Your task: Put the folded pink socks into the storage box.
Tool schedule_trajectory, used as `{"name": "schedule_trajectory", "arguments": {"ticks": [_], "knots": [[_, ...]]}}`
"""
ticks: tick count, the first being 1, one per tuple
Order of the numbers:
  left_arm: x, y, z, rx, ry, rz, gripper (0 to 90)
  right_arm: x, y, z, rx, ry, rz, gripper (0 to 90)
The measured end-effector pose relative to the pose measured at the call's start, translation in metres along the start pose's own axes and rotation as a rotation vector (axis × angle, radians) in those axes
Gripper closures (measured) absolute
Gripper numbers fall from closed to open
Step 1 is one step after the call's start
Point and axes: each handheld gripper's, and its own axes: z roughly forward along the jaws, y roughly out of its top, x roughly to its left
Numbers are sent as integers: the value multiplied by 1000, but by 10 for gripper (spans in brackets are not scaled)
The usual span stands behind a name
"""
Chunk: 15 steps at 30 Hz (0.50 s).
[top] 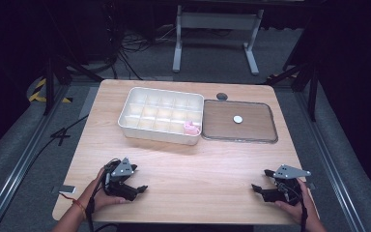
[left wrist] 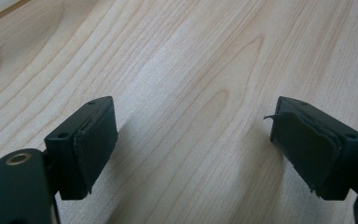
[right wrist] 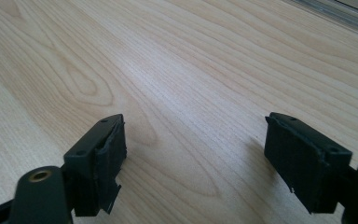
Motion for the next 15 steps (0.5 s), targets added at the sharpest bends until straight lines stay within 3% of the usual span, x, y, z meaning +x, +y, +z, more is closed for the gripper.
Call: {"name": "schedule_trajectory", "arguments": {"ticks": [15], "knots": [[0, 0, 0, 4, 2, -2, 148, 0, 0, 0, -1, -5, 7, 209]]}}
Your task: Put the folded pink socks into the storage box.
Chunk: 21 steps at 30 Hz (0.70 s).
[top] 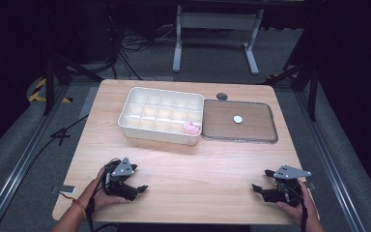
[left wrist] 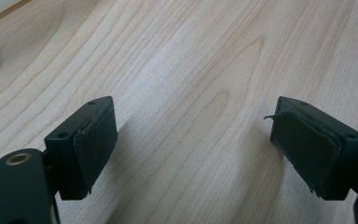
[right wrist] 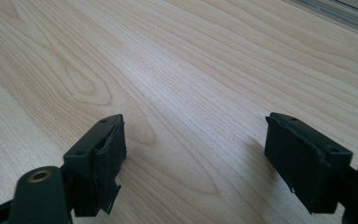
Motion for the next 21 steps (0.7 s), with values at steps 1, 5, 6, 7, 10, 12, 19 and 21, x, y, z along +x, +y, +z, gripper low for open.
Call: {"name": "schedule_trajectory", "arguments": {"ticks": [1, 5, 6, 7, 10, 12, 19, 21], "knots": [[0, 0, 0, 1, 0, 1, 148, 0, 0, 0, 0, 0, 0, 209], [1, 1, 1, 0, -2, -3, 147, 0, 0, 0, 0, 0, 0, 209], [1, 1, 1, -1, -2, -2, 147, 0, 0, 0, 0, 0, 0, 209], [0, 1, 1, 0, -2, -3, 147, 0, 0, 0, 0, 0, 0, 209], [0, 1, 1, -1, 0, -3, 147, 0, 0, 0, 0, 0, 0, 209], [0, 1, 1, 1, 2, -3, 147, 0, 0, 0, 0, 0, 0, 209], [0, 1, 1, -1, 0, -4, 147, 0, 0, 0, 0, 1, 0, 208], [0, 1, 1, 0, 1, -4, 147, 0, 0, 0, 0, 0, 0, 208]]}}
